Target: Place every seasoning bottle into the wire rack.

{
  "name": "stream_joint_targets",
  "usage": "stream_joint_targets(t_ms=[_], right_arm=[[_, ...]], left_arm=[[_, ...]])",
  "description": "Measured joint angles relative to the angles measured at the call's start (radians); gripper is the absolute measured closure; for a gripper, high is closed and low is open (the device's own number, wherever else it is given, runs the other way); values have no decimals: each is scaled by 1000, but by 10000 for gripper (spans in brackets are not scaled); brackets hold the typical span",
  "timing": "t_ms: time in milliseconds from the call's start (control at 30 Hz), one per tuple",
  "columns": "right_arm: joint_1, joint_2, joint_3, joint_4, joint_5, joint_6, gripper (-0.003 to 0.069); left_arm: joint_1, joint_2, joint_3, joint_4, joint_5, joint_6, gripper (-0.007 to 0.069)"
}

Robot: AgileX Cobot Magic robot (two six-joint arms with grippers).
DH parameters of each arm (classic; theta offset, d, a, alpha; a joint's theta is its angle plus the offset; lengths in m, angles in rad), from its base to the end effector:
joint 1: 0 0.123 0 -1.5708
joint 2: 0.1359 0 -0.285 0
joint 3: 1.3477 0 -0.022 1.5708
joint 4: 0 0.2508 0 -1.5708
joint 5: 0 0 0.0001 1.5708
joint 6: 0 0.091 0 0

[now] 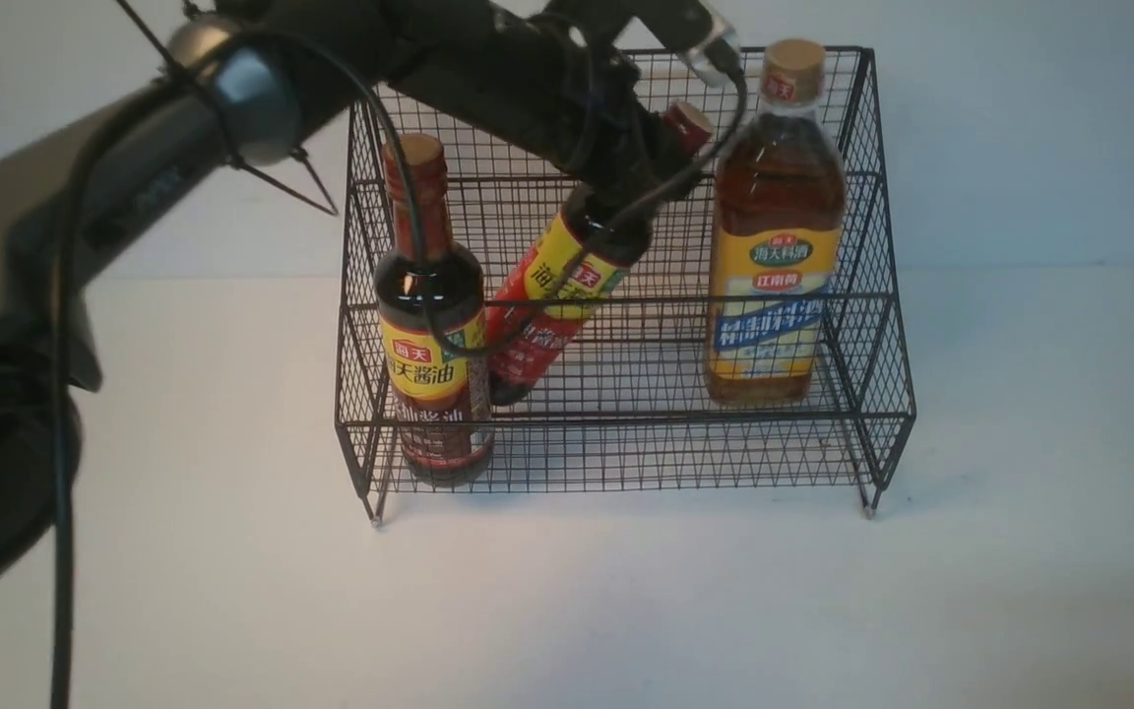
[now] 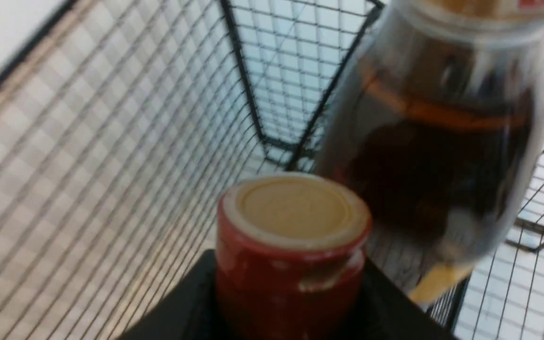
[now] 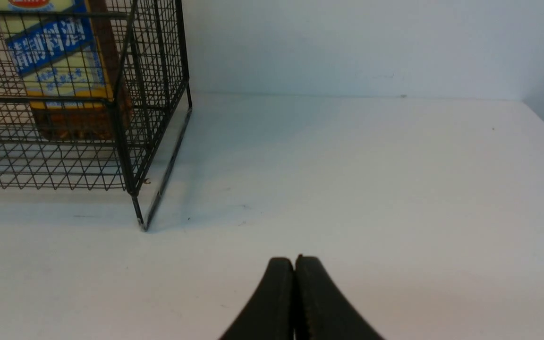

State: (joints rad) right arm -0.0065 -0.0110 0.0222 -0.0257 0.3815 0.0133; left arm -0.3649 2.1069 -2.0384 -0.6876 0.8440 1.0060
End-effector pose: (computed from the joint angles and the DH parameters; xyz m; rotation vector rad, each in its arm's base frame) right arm 0.0524 -0.0012 0.1720 0.0028 1.8762 -0.0207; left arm 0.4415 -0.2149 0.3213 1.1618 1.8825 -0.4802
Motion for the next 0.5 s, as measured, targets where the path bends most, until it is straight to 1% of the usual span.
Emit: stream_joint_targets(t_ms=[167, 500], right_arm=[[0, 0, 0, 0, 0, 0, 669], [0, 0, 0, 0, 0, 0, 669]], left_arm=[[75, -47, 1, 19, 103, -57, 350], [149, -73, 1, 17, 210, -68, 350]])
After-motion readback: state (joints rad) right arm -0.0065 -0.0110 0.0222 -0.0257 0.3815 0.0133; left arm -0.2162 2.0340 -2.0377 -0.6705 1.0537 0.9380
